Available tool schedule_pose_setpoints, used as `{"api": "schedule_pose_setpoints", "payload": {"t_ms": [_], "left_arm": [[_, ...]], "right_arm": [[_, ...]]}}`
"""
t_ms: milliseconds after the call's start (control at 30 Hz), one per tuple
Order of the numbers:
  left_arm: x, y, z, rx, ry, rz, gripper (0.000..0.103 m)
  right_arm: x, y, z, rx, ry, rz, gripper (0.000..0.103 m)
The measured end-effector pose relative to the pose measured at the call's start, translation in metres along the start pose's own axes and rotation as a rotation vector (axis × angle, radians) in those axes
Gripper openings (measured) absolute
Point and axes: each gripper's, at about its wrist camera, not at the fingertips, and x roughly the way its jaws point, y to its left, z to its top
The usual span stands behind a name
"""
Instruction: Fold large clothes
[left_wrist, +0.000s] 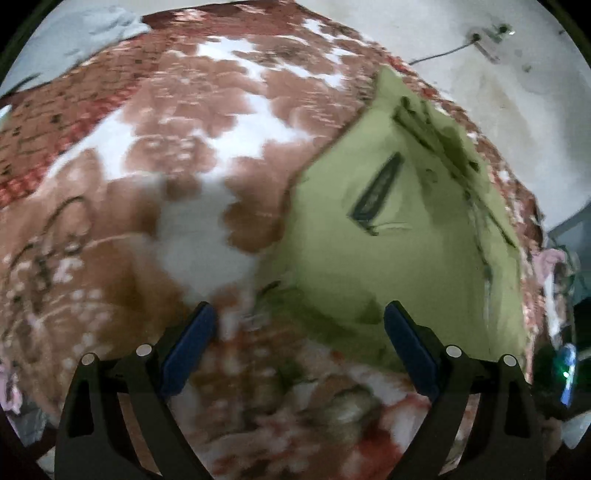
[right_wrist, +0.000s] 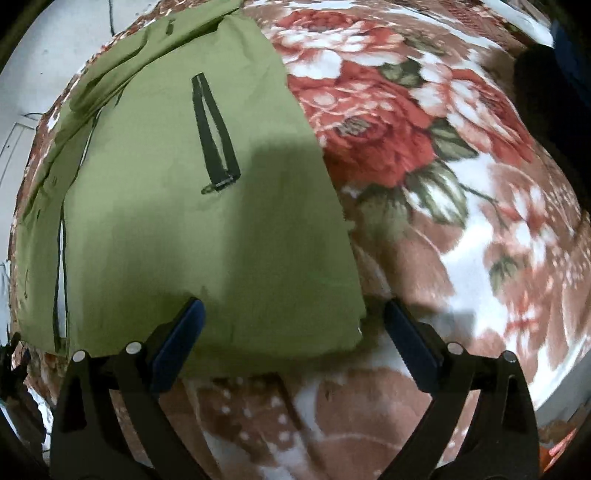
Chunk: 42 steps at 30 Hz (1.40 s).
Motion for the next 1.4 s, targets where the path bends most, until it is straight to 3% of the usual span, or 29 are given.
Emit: {"api": "schedule_pose_setpoints", "payload": {"t_ms": [267,367,467,533,567,600,667,800,833,867,900,933,967,1133,1267,1400], "left_arm": [[0.002,-0.047,-0.008,0.074,0.031,-0.126,0.090],[0.011,-0.053,-0.012,0.099,0.026,-0.121,0.091],[0.025,-0.043,-0.011,0.062,0.024,-0.108,0.088],[0.024,-0.038,-0.008,0.024,0.008,-0.114,0.080],[0.023,-0.037,-0.008,0.005,0.011,-0.119,0.066],[0.022,-0.035,-0.008,-0.010,0.023,-0.128,0.050],[0.024,-0.037,-0.011,-0.030,0.058,-0.149,0.046],[0.040,-0.048,-0.017,0.002,0.076,-0.148,0.046],[0.043,-0.051,-0.018,0.012,0.067,-0.140,0.037],[0.048,-0.053,-0.017,0.013,0.077,-0.147,0.008],[0.049,-0.053,-0.016,0.012,0.085,-0.151,0.006],[0.048,-0.054,-0.014,0.016,0.082,-0.151,0.006],[0.046,-0.055,-0.013,0.020,0.085,-0.155,0.005],[0.012,-0.083,0.009,0.113,0.073,-0.191,0.003],[-0.015,-0.109,0.040,0.154,0.026,-0.250,0.003],[-0.025,-0.128,0.069,0.167,0.007,-0.266,0.003]], "right_arm": [[-0.025,0.068,-0.005,-0.112,-0.010,0.118,0.090],[-0.008,0.076,0.008,-0.102,-0.022,0.111,0.091],[0.020,0.068,0.011,-0.038,0.016,0.112,0.087],[0.019,0.066,0.010,-0.009,0.006,0.118,0.081],[0.016,0.067,0.009,-0.006,0.005,0.121,0.067],[0.013,0.068,0.007,0.000,0.012,0.131,0.060],[0.008,0.068,0.005,0.015,0.028,0.140,0.050],[0.020,0.071,0.008,0.031,0.055,0.153,0.050],[0.022,0.072,0.007,0.020,0.048,0.145,0.049],[0.022,0.075,0.008,0.011,0.035,0.138,0.040],[0.018,0.075,0.008,0.009,0.025,0.131,0.035],[0.014,0.075,0.008,0.011,0.022,0.119,0.021],[0.009,0.074,0.009,0.017,0.023,0.120,0.014],[-0.036,0.080,0.023,-0.013,0.023,0.121,0.006],[-0.080,0.113,0.042,-0.132,-0.043,0.100,0.006],[-0.109,0.126,0.062,-0.128,-0.093,0.112,0.005]]}}
